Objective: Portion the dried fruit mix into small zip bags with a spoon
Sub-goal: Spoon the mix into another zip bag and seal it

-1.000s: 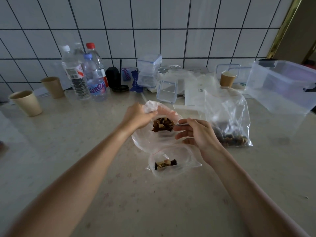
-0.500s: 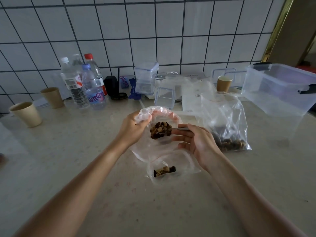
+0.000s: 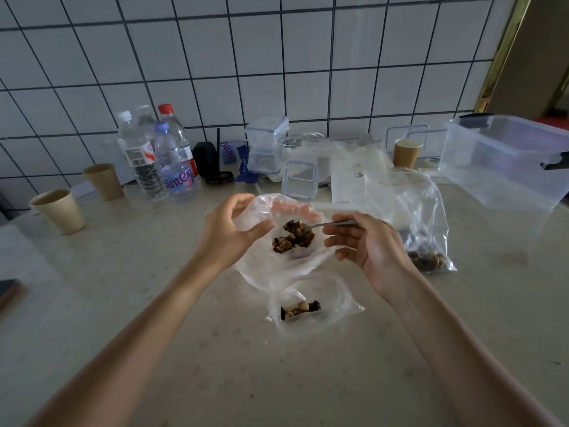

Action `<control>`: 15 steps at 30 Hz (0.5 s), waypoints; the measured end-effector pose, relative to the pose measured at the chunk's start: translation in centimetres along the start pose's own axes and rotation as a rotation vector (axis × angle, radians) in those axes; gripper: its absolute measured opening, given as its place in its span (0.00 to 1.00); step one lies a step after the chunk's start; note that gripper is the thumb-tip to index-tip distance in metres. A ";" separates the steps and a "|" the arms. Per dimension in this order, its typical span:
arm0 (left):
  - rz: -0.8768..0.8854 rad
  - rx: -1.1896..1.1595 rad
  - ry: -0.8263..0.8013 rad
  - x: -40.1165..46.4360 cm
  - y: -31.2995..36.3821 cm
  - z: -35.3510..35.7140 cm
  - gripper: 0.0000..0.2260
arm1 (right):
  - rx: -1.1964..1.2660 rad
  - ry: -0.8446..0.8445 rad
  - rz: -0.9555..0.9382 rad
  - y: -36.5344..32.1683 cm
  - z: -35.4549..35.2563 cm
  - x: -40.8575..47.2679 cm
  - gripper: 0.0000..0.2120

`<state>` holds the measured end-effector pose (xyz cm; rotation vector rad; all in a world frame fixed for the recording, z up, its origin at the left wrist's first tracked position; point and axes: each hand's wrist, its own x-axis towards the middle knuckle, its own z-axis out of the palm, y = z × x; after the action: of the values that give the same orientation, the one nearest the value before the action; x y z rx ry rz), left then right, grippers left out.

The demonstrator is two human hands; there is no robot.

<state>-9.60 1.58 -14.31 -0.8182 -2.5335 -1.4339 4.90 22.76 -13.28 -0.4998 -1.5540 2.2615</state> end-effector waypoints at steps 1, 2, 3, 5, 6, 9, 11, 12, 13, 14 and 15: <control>0.033 0.026 0.034 -0.6 0.1 -0.4 0.31 | -0.002 -0.013 -0.015 -0.3 -0.2 0.0 0.19; 0.080 0.054 0.082 -1.3 0.3 -0.8 0.28 | -0.001 -0.028 -0.028 -0.5 -0.4 0.0 0.20; 0.131 0.086 0.133 -2.1 0.5 -1.1 0.25 | 0.001 -0.045 -0.040 -0.8 -0.6 0.0 0.20; 0.201 0.144 0.190 -3.9 1.0 -1.6 0.17 | -0.009 -0.083 -0.056 -1.2 -1.0 -0.1 0.21; 0.206 0.159 0.174 -4.9 1.3 -1.8 0.14 | -0.022 -0.103 -0.060 -1.4 -1.2 -0.2 0.21; 0.098 0.123 -0.010 -7.9 2.6 -1.8 0.15 | -0.082 -0.173 -0.064 -1.9 -1.6 -0.5 0.21; 0.010 0.109 -0.128 -9.5 3.1 -1.5 0.21 | -0.116 -0.223 -0.072 -2.2 -1.7 -0.8 0.21; -0.017 0.124 -0.169 -10.1 3.2 -1.2 0.21 | -0.141 -0.247 -0.081 -2.4 -1.7 -1.1 0.21; -0.035 0.146 -0.197 -10.6 3.2 -0.9 0.18 | -0.180 -0.274 -0.090 -2.6 -1.8 -1.3 0.21; -0.049 0.165 -0.216 -11.0 3.2 -0.6 0.14 | -0.231 -0.311 -0.098 -2.7 -1.9 -1.6 0.21; -0.064 0.172 -0.230 -11.2 3.3 -0.4 0.10 | -0.291 -0.355 -0.103 -2.9 -1.9 -1.9 0.21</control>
<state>1.45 -1.83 -15.57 -0.9280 -2.8287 -1.1770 7.72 24.40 -11.04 -0.0840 -2.0471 2.1400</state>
